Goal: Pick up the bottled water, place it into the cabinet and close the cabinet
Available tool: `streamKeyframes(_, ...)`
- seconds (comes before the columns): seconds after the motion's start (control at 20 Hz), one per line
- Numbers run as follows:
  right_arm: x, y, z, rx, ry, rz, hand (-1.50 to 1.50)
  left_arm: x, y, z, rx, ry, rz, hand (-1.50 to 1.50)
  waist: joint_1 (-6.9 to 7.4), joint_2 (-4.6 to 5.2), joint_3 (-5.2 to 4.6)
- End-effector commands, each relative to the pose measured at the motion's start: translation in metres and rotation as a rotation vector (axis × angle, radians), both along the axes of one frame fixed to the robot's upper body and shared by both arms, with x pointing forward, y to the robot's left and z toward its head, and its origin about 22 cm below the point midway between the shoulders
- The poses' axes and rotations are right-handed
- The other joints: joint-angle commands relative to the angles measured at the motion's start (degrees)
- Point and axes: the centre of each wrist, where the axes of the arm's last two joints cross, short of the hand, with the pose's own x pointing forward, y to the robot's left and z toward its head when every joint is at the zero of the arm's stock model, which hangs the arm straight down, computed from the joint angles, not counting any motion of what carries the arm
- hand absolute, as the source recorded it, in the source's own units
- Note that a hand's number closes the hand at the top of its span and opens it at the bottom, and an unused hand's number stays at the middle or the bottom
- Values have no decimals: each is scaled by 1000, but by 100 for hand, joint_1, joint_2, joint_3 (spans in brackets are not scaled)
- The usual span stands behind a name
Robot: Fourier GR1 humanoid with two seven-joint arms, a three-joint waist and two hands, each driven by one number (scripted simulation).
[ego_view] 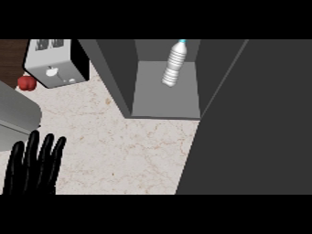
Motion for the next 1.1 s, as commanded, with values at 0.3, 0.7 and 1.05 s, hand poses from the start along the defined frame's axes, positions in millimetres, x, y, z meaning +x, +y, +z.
streamKeyframes(0.3, -19, 50, 28, 3, -70, 196, 150, -47, 48, 13, -9, -5, 43, -150, -8, -75, -30)
streamKeyframes(0.7, 8, 81, 40, 11, -50, 216, 150, -66, 68, 19, -30, 21, 18, -150, 147, -28, -30)
streamKeyframes(1.05, 30, 108, 52, 44, 3, 174, 150, -81, 98, 14, -15, 11, 16, -150, 177, -24, -31)
